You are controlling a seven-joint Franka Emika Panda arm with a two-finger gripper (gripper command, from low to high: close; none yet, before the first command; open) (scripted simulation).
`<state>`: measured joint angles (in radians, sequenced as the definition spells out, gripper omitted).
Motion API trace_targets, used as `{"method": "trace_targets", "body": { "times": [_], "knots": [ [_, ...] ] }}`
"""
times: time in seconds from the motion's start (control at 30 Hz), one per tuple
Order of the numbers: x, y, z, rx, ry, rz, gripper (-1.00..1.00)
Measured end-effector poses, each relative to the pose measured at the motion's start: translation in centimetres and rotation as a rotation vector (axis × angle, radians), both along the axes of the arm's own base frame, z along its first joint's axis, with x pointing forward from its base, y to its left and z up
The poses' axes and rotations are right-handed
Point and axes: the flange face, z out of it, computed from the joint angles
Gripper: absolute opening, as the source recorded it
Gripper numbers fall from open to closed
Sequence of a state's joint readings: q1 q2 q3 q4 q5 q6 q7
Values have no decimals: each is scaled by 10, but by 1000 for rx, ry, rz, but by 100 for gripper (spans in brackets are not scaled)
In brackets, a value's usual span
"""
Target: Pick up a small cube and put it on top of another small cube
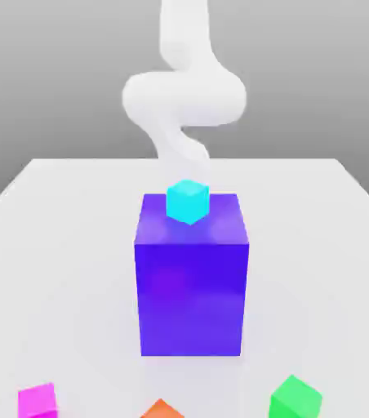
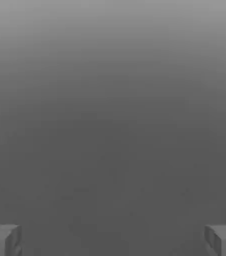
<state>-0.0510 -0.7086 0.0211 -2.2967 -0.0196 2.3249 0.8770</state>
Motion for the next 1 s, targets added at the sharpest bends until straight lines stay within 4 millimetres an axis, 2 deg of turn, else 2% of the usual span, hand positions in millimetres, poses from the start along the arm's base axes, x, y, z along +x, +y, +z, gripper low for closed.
{"method": "trace_targets", "body": {
  "times": [0.13, 0.27, 0.5, 0.67, 0.83, 1.0],
  "knots": [
    [49, -21, -53, 39, 98, -149, 0],
    [88, -47, -111, 83, 187, -291, 0],
    [132, -100, -224, 174, 334, -534, 0],
    [141, -144, -311, 256, 431, -720, 0],
    [139, -169, -399, 344, 529, -877, 0],
    [124, -189, -484, 441, 616, -1034, 0]
  ]
}}
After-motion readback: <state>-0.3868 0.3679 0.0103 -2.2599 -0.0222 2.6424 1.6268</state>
